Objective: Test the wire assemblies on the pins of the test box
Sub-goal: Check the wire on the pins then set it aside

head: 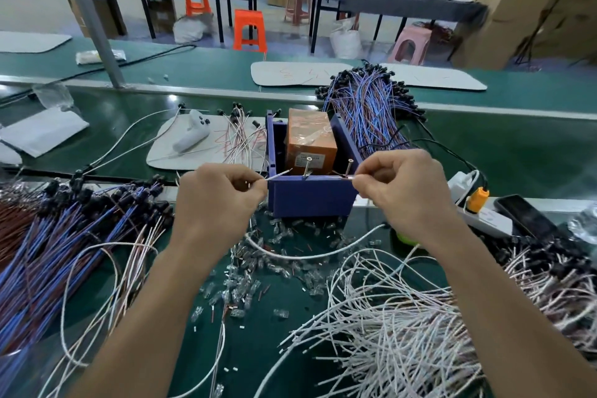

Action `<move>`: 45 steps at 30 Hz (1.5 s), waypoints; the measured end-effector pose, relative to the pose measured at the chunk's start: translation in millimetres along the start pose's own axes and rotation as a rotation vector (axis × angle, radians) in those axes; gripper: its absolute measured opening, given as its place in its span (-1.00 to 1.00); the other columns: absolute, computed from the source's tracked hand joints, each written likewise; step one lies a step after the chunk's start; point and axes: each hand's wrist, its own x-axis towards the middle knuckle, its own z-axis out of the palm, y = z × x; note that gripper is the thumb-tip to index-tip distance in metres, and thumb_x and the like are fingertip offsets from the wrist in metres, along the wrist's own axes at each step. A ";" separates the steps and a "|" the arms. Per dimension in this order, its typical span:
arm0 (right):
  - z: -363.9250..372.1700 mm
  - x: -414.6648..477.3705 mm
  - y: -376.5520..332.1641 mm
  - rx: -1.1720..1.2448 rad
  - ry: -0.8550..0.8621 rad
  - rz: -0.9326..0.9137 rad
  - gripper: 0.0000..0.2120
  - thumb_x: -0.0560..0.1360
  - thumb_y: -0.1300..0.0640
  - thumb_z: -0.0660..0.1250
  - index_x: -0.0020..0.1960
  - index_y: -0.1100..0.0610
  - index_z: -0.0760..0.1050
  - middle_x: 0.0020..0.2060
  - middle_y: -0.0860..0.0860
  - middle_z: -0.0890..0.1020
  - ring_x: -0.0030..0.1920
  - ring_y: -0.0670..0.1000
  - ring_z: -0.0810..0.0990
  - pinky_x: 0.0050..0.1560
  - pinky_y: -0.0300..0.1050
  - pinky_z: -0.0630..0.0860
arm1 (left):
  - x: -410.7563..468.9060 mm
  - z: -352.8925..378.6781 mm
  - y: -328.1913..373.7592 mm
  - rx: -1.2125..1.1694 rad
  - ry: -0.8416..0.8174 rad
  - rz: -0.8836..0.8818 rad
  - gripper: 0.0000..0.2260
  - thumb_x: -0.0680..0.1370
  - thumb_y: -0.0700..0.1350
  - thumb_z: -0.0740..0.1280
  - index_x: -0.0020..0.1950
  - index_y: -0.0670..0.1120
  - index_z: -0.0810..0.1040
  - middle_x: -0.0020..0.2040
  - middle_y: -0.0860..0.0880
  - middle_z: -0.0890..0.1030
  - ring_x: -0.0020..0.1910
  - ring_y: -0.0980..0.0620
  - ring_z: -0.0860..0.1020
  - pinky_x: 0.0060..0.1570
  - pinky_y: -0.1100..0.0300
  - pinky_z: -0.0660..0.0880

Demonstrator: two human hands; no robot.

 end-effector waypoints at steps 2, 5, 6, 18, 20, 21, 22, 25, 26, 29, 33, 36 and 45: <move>-3.7 2.8 7.0 -0.084 0.026 -0.001 -0.89 0.43 0.09 0.54 -0.25 -0.07 0.68 -0.43 -0.21 0.66 -0.35 -0.18 0.64 -0.21 -0.19 0.59 | 1.6 7.8 -2.0 0.014 0.012 -0.020 -0.89 0.45 -0.02 0.54 -0.28 0.13 0.72 -0.44 0.28 0.60 -0.34 0.26 0.58 -0.41 0.46 0.37; -7.9 7.5 14.0 -0.132 0.048 -0.002 -0.89 0.43 0.05 0.55 -0.24 -0.09 0.67 -0.42 -0.25 0.65 -0.34 -0.22 0.63 -0.18 -0.18 0.59 | 3.2 17.3 -4.4 -0.014 -0.005 -0.038 -0.86 0.46 -0.04 0.54 -0.28 0.14 0.71 -0.42 0.34 0.58 -0.36 0.29 0.57 -0.41 0.50 0.38; -8.9 8.7 15.7 -0.135 0.051 -0.007 -0.88 0.43 0.05 0.54 -0.25 -0.10 0.67 -0.42 -0.28 0.65 -0.34 -0.23 0.63 -0.20 -0.22 0.55 | 3.6 19.8 -4.7 -0.025 -0.022 -0.044 -0.84 0.47 -0.04 0.54 -0.29 0.16 0.70 -0.41 0.33 0.59 -0.37 0.28 0.57 -0.42 0.48 0.38; -11.2 15.0 23.8 -0.147 0.040 -0.052 -0.90 0.45 0.07 0.54 -0.23 -0.06 0.69 -0.49 -0.24 0.59 -0.39 -0.18 0.57 -0.13 -0.29 0.44 | 11.0 40.0 -1.4 -0.025 -0.050 -0.092 -0.76 0.48 -0.06 0.51 -0.37 0.15 0.64 -0.42 0.30 0.59 -0.34 0.28 0.57 -0.42 0.47 0.38; -10.7 15.0 22.3 -0.155 0.041 -0.049 -0.91 0.46 0.06 0.53 -0.22 -0.03 0.70 -0.48 -0.22 0.59 -0.38 -0.14 0.56 0.03 -0.08 0.53 | 10.5 42.5 -1.3 -0.043 -0.062 -0.092 -0.78 0.48 -0.07 0.50 -0.36 0.12 0.66 -0.43 0.27 0.59 -0.38 0.27 0.56 -0.40 0.48 0.40; -10.4 15.2 21.1 -0.157 0.042 -0.047 -0.91 0.47 0.06 0.52 -0.22 -0.02 0.70 -0.47 -0.22 0.59 -0.35 -0.11 0.58 0.08 -0.01 0.54 | 10.2 43.1 -1.2 -0.053 -0.066 -0.094 -0.79 0.49 -0.07 0.50 -0.35 0.11 0.67 -0.43 0.27 0.60 -0.39 0.27 0.56 -0.39 0.48 0.41; -9.9 15.9 20.4 -0.160 0.044 -0.043 -0.90 0.47 0.06 0.52 -0.23 -0.03 0.70 -0.47 -0.21 0.59 -0.33 -0.07 0.58 0.13 0.03 0.54 | 10.1 43.9 -0.7 -0.064 -0.071 -0.098 -0.79 0.49 -0.08 0.50 -0.35 0.11 0.67 -0.44 0.26 0.60 -0.40 0.27 0.55 -0.38 0.48 0.41; -8.7 18.5 20.6 -0.186 0.054 -0.037 -0.87 0.49 0.05 0.51 -0.24 -0.04 0.68 -0.46 -0.22 0.58 -0.29 -0.04 0.59 0.19 0.10 0.52 | 9.3 44.5 0.0 -0.084 -0.082 -0.104 -0.80 0.49 -0.08 0.50 -0.33 0.09 0.69 -0.44 0.24 0.60 -0.42 0.27 0.55 -0.39 0.48 0.40; -8.2 19.6 21.0 -0.196 0.054 -0.037 -0.87 0.49 0.05 0.51 -0.24 -0.04 0.68 -0.46 -0.23 0.58 -0.28 -0.03 0.60 0.20 0.12 0.52 | 8.9 44.5 0.1 -0.089 -0.085 -0.105 -0.80 0.50 -0.08 0.50 -0.33 0.09 0.68 -0.44 0.24 0.60 -0.42 0.26 0.55 -0.39 0.47 0.41; -6.4 23.3 22.3 -0.225 0.036 -0.025 -0.86 0.51 0.03 0.49 -0.24 -0.08 0.66 -0.44 -0.23 0.57 -0.20 0.07 0.60 0.19 0.13 0.52 | 8.0 44.3 -0.1 -0.088 -0.085 -0.107 -0.79 0.50 -0.08 0.50 -0.34 0.10 0.68 -0.45 0.22 0.60 -0.45 0.24 0.53 -0.41 0.44 0.42; -1.0 28.0 25.3 -0.252 0.038 -0.046 -0.86 0.50 0.05 0.49 -0.24 -0.03 0.68 -0.50 -0.26 0.49 -0.26 0.07 0.59 0.16 0.10 0.51 | 6.3 43.6 0.8 -0.105 -0.071 -0.117 -0.78 0.49 -0.08 0.51 -0.35 0.12 0.67 -0.45 0.23 0.60 -0.45 0.25 0.54 -0.41 0.45 0.41; 5.4 32.0 29.7 -0.256 0.047 -0.032 -0.83 0.50 0.04 0.49 -0.26 -0.05 0.66 -0.50 -0.26 0.47 -0.26 0.04 0.57 0.17 0.04 0.48 | 5.2 43.8 1.2 -0.104 -0.073 -0.122 -0.79 0.49 -0.06 0.51 -0.35 0.13 0.68 -0.44 0.22 0.61 -0.47 0.23 0.55 -0.44 0.40 0.40; -3.8 22.2 41.2 -0.126 0.051 0.018 -0.85 0.42 0.05 0.55 -0.31 -0.09 0.66 -0.49 -0.22 0.61 -0.37 -0.19 0.60 -0.27 -0.39 0.47 | 2.5 42.6 -0.1 -0.138 -0.056 -0.158 -0.80 0.48 -0.06 0.51 -0.32 0.17 0.68 -0.47 0.18 0.59 -0.53 0.22 0.49 -0.47 0.44 0.38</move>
